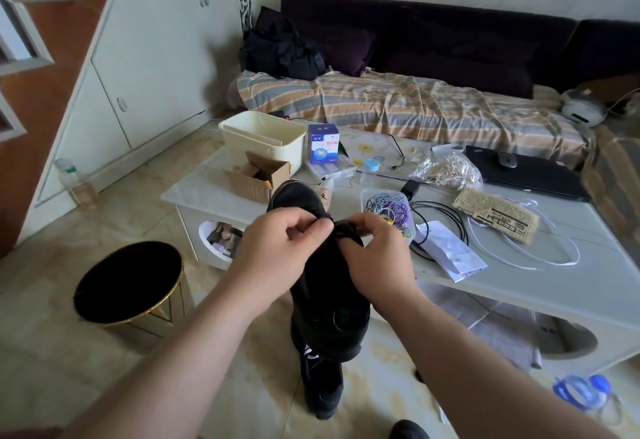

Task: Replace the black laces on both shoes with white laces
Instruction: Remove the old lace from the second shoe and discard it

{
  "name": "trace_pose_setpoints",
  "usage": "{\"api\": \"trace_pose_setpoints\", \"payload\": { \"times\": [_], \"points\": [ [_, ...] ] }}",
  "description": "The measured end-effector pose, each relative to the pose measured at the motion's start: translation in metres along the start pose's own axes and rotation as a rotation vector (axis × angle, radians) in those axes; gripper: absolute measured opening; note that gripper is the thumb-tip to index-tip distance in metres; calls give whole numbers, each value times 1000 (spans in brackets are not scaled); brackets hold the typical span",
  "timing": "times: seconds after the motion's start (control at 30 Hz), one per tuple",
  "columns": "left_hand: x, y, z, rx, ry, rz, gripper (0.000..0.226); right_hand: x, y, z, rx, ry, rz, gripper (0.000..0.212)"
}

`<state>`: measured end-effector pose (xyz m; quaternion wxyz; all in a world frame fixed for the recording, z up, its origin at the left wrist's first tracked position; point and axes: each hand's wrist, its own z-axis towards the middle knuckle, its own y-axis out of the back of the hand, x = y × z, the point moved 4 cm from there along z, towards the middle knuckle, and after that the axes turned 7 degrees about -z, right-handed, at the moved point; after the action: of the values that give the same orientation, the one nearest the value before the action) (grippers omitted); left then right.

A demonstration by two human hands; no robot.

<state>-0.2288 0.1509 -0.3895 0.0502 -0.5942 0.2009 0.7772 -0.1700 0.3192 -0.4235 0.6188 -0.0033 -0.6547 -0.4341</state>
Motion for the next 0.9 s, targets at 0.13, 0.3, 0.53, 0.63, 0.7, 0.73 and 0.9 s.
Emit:
{"api": "trace_pose_setpoints", "payload": {
  "times": [0.13, 0.3, 0.53, 0.63, 0.7, 0.73, 0.9],
  "points": [
    [-5, 10, 4, -7, 323, -879, 42, -10, 4, 5, -6, -110, 104, 12],
    [15, 39, 13, -270, 393, -799, 29, -13, 6, 4, 0, -134, 202, 15],
    [59, 59, 16, -479, 542, -344, 57, -8, 4, 1, 21, -109, 242, 21],
    [41, 47, 8, -379, 376, -50, 36, -9, 3, 1, 40, -112, 277, 19],
    [14, 28, 0, -207, 164, 97, 23, -6, 0, 0, 59, -88, 255, 19],
    [8, 18, -5, -103, 84, 209, 26, -5, -2, -1, 72, -71, 235, 19],
    [17, 1, -8, -5, 30, 481, 25, -1, -11, -10, 101, 28, 70, 25]
  ]
}}
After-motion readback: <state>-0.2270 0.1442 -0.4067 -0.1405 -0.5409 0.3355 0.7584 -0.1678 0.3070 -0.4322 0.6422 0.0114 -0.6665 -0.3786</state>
